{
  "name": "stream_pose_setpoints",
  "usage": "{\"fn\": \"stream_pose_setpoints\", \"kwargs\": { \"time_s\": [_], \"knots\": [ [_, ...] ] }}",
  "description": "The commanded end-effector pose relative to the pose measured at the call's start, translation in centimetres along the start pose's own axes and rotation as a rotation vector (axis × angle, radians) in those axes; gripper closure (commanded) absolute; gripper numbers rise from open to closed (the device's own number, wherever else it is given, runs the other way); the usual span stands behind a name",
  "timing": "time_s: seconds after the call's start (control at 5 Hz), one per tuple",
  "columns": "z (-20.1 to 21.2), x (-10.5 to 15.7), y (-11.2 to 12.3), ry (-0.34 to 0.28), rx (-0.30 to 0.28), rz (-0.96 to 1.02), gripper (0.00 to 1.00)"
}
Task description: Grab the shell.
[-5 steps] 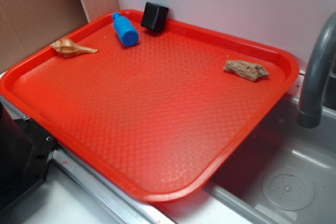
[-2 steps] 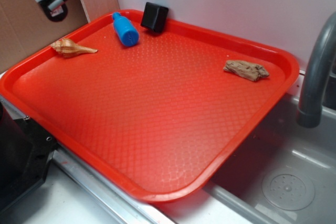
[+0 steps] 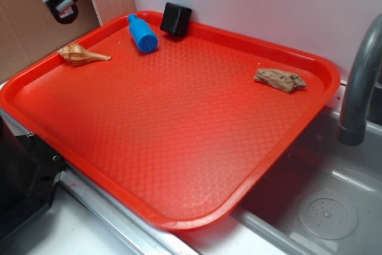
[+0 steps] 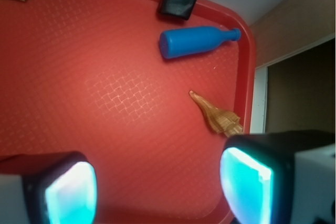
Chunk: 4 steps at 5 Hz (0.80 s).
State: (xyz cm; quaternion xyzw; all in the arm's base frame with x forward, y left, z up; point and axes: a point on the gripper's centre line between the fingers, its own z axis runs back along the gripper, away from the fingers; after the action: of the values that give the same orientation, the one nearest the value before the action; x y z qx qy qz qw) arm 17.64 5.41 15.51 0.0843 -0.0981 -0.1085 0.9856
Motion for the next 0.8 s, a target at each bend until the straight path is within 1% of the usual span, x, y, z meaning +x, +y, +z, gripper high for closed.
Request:
{"fn": "stream_pose_setpoints", "kwargs": {
  "time_s": [0.0,0.2,0.4,0.6],
  "knots": [
    [-4.5,0.5,2.5,0.004,-0.004,-0.125,0.0],
    [-5.4,0.7,5.3,-0.184,0.159,-0.242,0.0],
    [-7.4,0.9,7.5,-0.188,0.177,-0.291,0.0],
    [-10.6,1.4,8.2,-0.131,0.141,-0.303,0.0]
  ]
}}
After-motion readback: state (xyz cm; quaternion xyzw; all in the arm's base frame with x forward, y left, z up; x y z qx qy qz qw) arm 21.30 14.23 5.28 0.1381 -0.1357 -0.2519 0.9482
